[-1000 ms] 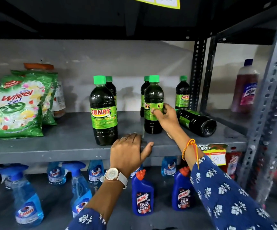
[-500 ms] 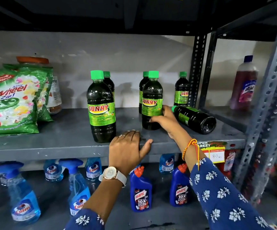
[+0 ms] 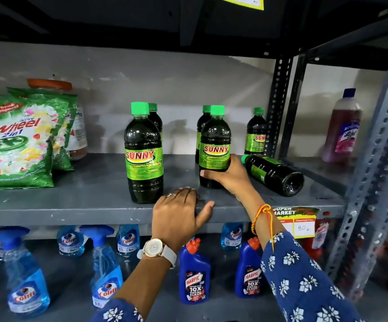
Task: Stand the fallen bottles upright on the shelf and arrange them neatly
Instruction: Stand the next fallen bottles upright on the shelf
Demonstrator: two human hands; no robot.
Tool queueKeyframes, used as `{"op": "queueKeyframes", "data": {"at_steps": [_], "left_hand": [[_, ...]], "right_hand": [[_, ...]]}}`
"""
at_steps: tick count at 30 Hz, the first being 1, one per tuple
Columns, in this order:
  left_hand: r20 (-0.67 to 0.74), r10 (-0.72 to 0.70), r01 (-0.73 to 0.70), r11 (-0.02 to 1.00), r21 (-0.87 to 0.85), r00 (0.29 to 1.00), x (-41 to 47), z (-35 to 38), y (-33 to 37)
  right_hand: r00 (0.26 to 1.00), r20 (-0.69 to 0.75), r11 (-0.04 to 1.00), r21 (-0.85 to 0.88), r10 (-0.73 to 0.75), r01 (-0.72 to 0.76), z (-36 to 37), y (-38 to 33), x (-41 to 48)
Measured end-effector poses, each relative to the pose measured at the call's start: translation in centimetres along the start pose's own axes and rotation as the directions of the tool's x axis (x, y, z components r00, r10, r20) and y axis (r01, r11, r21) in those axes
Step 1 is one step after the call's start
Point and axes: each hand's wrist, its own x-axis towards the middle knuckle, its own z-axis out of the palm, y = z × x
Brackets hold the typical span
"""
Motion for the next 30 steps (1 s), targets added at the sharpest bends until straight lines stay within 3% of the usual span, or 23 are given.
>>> {"op": "queueKeyframes", "data": {"at_steps": [3, 17, 30], "left_hand": [[0.010, -0.003, 0.003, 1.000, 0.007, 1.000, 0.0, 0.0, 0.0], [-0.041, 0.014, -0.015, 1.000, -0.027, 0.999, -0.1, 0.2, -0.1], [-0.028, -0.006, 0.004, 0.997, -0.080, 1.000, -0.1, -0.4, 0.1]], "right_hand": [[0.998, -0.060, 0.998, -0.063, -0.002, -0.002, -0.1, -0.1, -0.2], [0.999, 0.020, 0.994, -0.096, -0.050, 0.052, -1.4, -1.7, -3.3], [0.999, -0.011, 0.990, -0.137, -0.046, 0.044, -2.2, -2.7, -6.3]]}}
